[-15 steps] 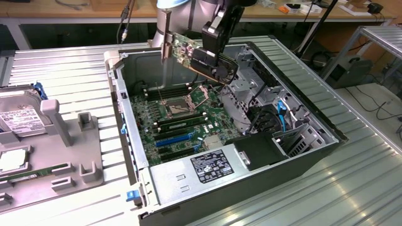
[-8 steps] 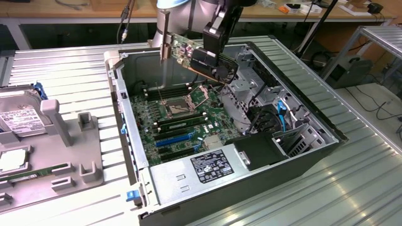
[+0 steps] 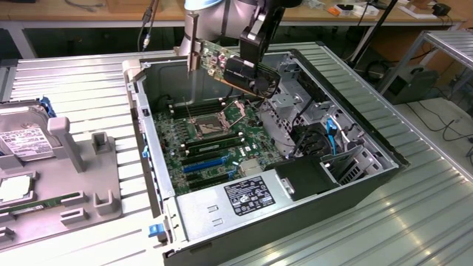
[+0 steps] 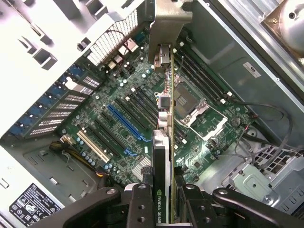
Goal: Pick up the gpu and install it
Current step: 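Insert the gpu into the slot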
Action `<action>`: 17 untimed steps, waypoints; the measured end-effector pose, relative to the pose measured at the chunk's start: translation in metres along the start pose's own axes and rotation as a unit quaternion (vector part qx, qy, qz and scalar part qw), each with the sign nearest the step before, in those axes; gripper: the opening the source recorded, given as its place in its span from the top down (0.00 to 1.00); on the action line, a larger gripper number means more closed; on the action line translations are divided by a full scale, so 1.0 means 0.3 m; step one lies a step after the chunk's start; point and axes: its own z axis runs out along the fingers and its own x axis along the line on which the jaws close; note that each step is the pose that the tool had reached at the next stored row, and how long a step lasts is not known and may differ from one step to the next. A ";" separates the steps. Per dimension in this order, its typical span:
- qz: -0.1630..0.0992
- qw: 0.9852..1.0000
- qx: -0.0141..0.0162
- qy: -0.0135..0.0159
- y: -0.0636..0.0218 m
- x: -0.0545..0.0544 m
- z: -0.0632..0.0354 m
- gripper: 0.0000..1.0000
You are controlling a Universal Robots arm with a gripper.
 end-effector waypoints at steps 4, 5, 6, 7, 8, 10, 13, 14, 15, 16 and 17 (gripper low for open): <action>-0.012 1.000 0.000 0.000 0.000 0.000 0.000 0.73; -0.022 1.000 -0.001 0.001 0.000 0.000 0.000 0.73; -0.030 1.000 -0.001 0.001 0.000 0.000 0.000 0.73; -0.036 0.999 -0.001 0.001 0.000 0.000 0.000 0.73; -0.037 0.999 -0.001 0.002 0.000 0.000 0.000 0.73; -0.037 0.999 -0.001 0.002 0.000 0.000 0.000 0.73; -0.037 0.999 -0.001 0.002 0.000 0.000 0.000 0.73; -0.038 0.999 -0.001 0.002 0.000 0.000 0.000 0.73; -0.039 0.999 -0.001 0.002 0.000 0.000 0.000 0.73; -0.040 0.999 -0.001 0.002 0.000 0.000 0.000 0.73; -0.042 0.999 -0.001 0.002 0.000 0.000 0.000 0.73</action>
